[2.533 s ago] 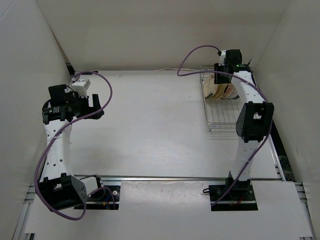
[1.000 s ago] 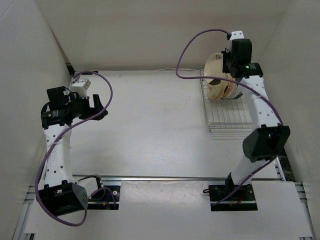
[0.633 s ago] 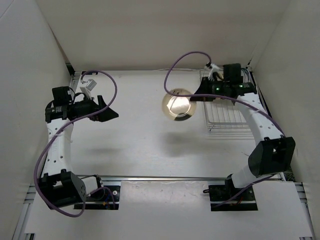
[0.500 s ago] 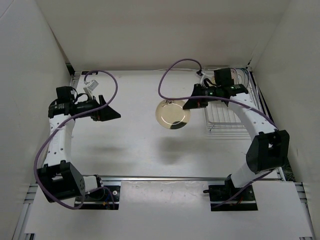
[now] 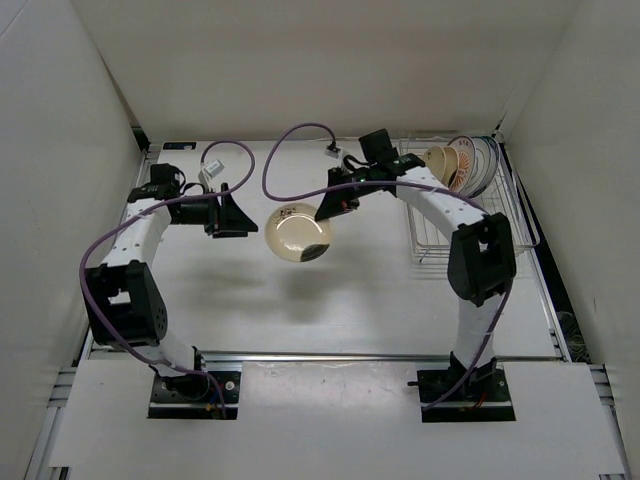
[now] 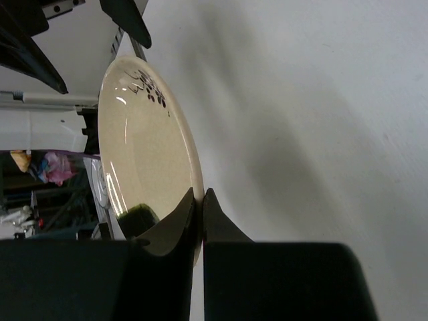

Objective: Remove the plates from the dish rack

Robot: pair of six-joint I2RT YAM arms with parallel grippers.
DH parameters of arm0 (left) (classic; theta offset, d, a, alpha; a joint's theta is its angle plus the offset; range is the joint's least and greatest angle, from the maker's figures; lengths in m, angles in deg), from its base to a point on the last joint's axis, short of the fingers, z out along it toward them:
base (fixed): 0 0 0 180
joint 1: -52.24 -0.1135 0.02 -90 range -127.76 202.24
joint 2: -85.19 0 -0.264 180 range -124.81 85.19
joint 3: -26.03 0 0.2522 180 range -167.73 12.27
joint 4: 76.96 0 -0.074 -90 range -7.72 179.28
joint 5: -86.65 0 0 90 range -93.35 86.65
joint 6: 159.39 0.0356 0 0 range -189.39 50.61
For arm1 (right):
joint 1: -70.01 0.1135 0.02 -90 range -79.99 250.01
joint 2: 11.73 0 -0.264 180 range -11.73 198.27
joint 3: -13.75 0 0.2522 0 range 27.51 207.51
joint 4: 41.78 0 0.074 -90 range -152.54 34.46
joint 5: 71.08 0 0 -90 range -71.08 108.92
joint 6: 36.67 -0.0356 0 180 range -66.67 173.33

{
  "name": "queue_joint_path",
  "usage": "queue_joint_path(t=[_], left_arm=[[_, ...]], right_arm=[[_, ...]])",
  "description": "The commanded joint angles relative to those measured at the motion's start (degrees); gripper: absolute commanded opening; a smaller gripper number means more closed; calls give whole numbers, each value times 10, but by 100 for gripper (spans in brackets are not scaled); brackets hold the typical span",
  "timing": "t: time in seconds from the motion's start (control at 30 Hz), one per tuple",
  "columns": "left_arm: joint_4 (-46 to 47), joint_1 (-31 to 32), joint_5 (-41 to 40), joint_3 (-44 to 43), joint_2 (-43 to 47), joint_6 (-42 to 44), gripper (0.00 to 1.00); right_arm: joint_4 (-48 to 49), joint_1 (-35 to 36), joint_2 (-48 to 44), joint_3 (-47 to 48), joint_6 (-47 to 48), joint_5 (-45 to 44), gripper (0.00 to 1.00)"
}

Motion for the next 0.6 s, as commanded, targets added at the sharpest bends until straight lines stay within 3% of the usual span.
queue_joint_path(t=[0.0, 0.13, 0.4, 0.53, 0.57], left_arm=[[5, -1, 28, -27, -3, 2, 99], [5, 9, 16, -27, -26, 2, 95], [5, 83, -44, -39, -60, 7, 70], [5, 83, -50, -49, -67, 7, 34], [5, 83, -50, -49, -67, 7, 20]], right_arm=[[26, 14, 27, 43, -13, 26, 0], [38, 34, 54, 73, -26, 26, 0], [48, 63, 83, 108, -38, 31, 0], [48, 63, 83, 108, -38, 26, 0], [48, 63, 78, 102, -33, 26, 0]])
